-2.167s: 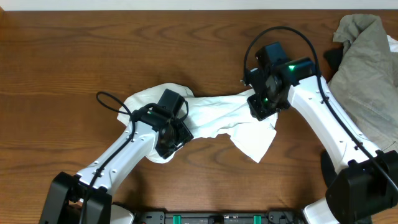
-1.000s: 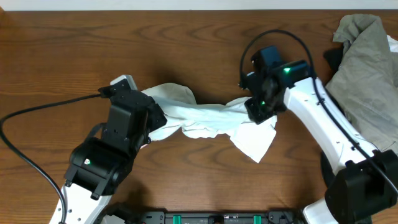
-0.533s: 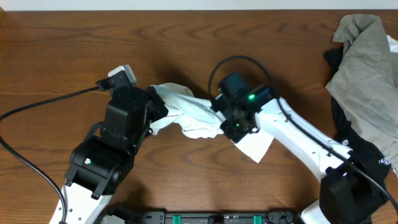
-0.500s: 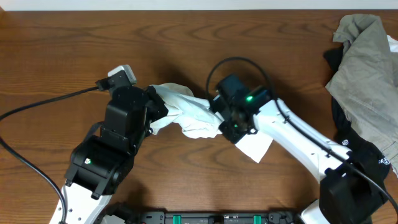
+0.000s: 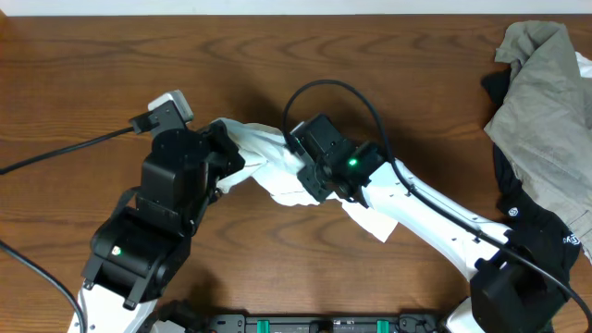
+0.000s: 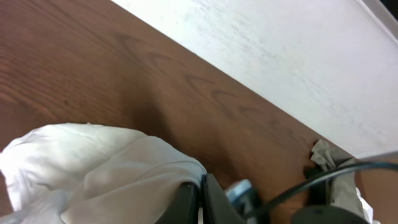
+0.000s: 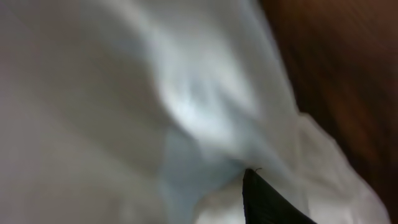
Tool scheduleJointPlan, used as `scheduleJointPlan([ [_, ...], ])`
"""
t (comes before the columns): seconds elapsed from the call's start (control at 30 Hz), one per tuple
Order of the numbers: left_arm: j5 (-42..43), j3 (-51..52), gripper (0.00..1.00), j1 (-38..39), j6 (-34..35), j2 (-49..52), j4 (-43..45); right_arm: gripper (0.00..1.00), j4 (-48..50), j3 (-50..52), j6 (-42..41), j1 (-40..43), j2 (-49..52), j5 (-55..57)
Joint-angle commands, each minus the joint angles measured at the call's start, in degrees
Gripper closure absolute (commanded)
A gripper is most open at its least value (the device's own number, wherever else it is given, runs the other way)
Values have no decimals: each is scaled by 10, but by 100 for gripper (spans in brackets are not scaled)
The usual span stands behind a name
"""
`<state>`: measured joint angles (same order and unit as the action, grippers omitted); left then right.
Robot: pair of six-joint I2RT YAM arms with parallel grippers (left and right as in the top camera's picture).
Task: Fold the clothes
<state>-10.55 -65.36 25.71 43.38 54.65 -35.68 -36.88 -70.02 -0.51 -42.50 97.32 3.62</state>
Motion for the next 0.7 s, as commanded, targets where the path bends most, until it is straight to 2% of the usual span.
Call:
scheduleJointPlan([
  [0.0, -10, -17, 94, 0, -12, -12, -1, 53, 26, 16, -27, -3, 17, 24],
  [0.07, -10, -17, 94, 0, -12, -13, -3, 56, 40, 21, -27, -3, 22, 25],
  [0.17, -11, -17, 94, 0, -14, -14, -5, 82, 32, 23, -52, 1, 26, 55],
  [0.27, -11, -17, 94, 0, -50, -16, -7, 93, -29, 11, -57, 11, 10, 54],
  [0.37, -42, -17, 94, 0, -88, -22, -11, 91, -107, -20, -56, 19, -42, 57],
  [0.53, -73, -30, 94, 0, -106, -44, -13, 86, -215, -103, -35, 43, -171, 83],
  [0.67, -73, -53, 94, 0, -106, -63, -25, 91, -288, -162, -35, 67, -242, 100],
])
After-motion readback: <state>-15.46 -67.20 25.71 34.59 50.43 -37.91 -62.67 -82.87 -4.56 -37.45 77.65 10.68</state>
